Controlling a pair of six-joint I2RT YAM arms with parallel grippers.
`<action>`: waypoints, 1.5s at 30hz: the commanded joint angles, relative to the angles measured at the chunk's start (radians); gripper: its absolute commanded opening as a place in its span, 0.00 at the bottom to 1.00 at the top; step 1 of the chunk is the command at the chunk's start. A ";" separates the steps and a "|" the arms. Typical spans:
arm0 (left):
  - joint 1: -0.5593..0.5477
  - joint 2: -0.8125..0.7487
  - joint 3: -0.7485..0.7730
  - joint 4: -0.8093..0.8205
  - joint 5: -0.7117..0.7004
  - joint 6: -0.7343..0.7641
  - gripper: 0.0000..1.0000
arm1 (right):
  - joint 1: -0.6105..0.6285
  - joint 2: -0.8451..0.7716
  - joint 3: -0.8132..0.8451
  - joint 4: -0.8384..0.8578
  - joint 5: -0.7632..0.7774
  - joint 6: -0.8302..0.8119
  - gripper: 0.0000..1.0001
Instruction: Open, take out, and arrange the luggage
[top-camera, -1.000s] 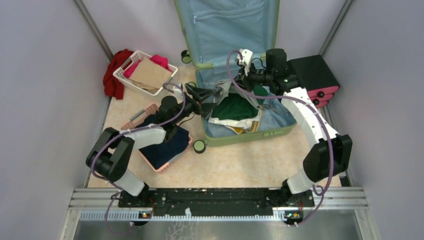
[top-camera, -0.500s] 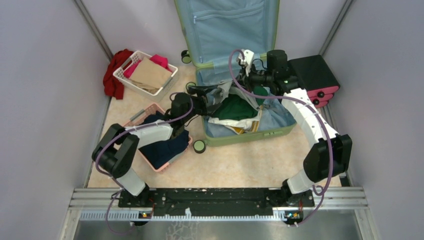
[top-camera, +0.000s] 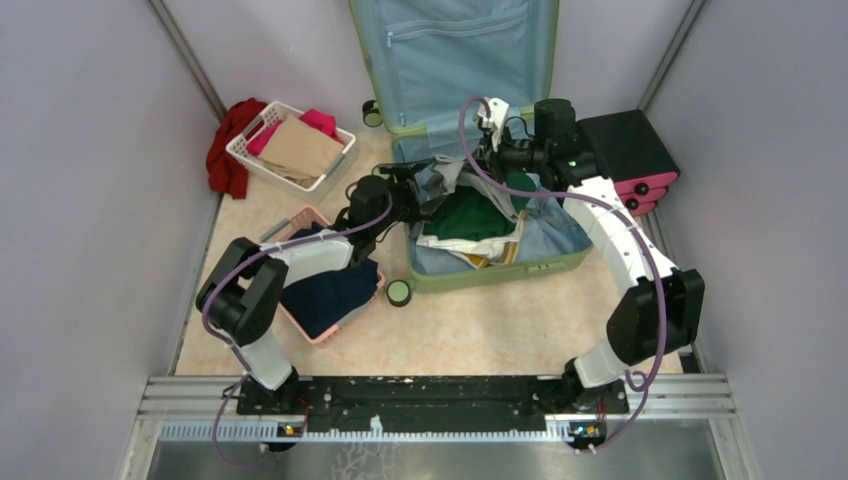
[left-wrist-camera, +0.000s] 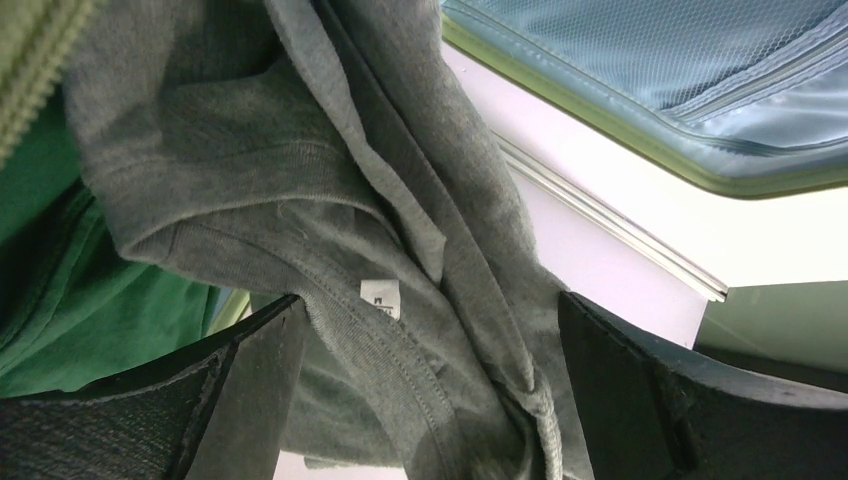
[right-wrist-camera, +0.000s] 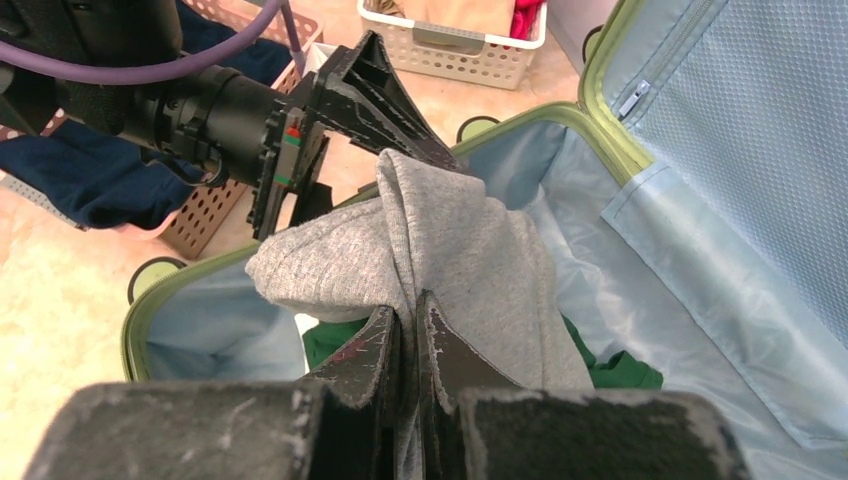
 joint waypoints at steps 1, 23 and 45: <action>-0.001 0.079 0.023 -0.071 -0.037 -0.052 0.99 | -0.004 -0.068 0.005 0.061 -0.051 0.011 0.00; 0.051 0.184 0.024 0.184 0.060 0.149 0.28 | -0.004 -0.100 -0.008 0.009 -0.099 -0.032 0.00; 0.169 -0.098 0.010 0.237 0.253 0.622 0.00 | 0.107 -0.042 0.206 -0.364 -0.112 -0.339 0.00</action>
